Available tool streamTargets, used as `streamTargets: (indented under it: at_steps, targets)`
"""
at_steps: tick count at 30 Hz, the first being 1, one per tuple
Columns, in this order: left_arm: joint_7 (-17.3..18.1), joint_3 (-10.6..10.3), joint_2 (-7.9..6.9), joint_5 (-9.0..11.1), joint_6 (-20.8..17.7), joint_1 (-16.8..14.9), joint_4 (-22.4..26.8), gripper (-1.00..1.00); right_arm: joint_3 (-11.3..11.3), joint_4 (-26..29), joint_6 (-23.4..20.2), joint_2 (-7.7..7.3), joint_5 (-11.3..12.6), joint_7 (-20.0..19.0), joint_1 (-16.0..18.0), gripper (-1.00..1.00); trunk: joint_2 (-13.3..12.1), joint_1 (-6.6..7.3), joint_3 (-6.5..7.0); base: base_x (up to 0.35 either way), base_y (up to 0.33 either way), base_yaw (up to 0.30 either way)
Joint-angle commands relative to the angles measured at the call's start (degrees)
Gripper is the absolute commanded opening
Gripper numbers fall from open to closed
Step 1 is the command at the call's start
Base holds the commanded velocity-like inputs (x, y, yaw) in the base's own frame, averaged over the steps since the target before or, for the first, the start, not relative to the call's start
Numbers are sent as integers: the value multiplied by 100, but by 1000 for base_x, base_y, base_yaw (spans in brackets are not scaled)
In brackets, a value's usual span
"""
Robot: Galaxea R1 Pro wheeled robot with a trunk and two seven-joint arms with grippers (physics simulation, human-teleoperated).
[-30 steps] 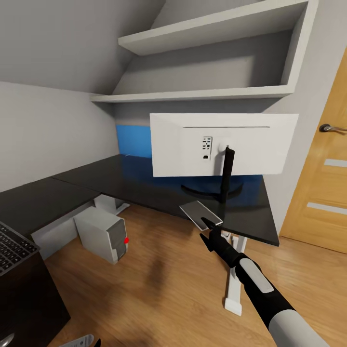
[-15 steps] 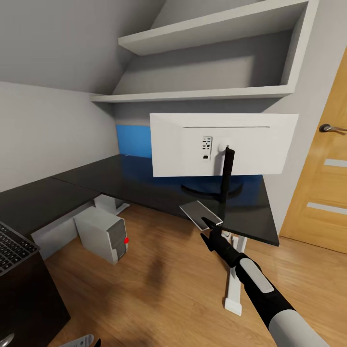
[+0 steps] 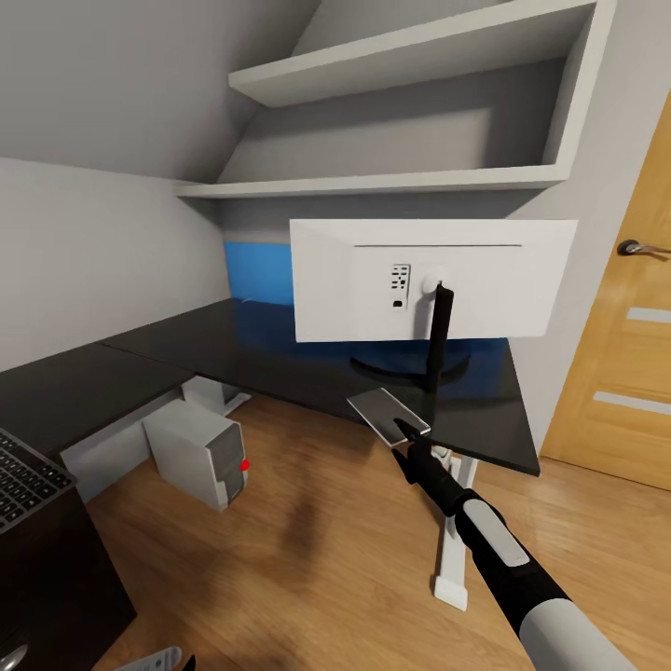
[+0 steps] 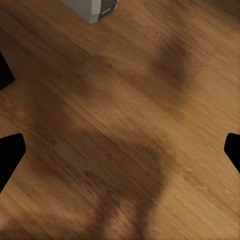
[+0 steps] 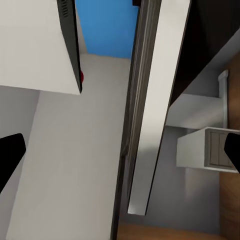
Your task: In the bedroom, organize the workspace by keeping the computer under the desk, ensuring the monitor is on the desk, placing the keyboard on the desk next to the monitor, placing the mouse on the desk next to the keyboard, moving the folder from the swivel chair onto the desk next to the mouse, stacking the notebook on top of the folder with the pen on top of the notebook, and positioning the swivel chair next to the desk.
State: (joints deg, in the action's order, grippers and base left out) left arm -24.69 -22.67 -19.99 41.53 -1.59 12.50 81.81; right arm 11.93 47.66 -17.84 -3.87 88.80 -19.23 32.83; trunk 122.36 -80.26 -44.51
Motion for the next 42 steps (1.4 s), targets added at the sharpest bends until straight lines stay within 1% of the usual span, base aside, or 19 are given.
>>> streamTargets:
  at_steps: [1, 38, 39, 42]
  targets:
    - [-36, -9, -5, 22, -17, -1, 12, 100, 17, -3, -7, -4, 49, -11, 4, 100, 2, 0, -5, 0, 0, 0]
    - [-36, -9, -5, 22, -8, -1, 10, 100, 15, -3, 2, -6, 49, -2, 4, 100, 2, 0, -5, 7, 0, 0]
    - [-36, -9, -5, 22, -8, -1, 8, 100, 15, -3, 2, -7, 49, -2, 4, -100, 2, 0, -5, 0, 0, 0]
    - [-36, -9, -5, 22, -8, -1, -5, 100, 11, 0, 0, -8, 49, 1, 4, -100, 2, 0, -5, 0, 0, 0]
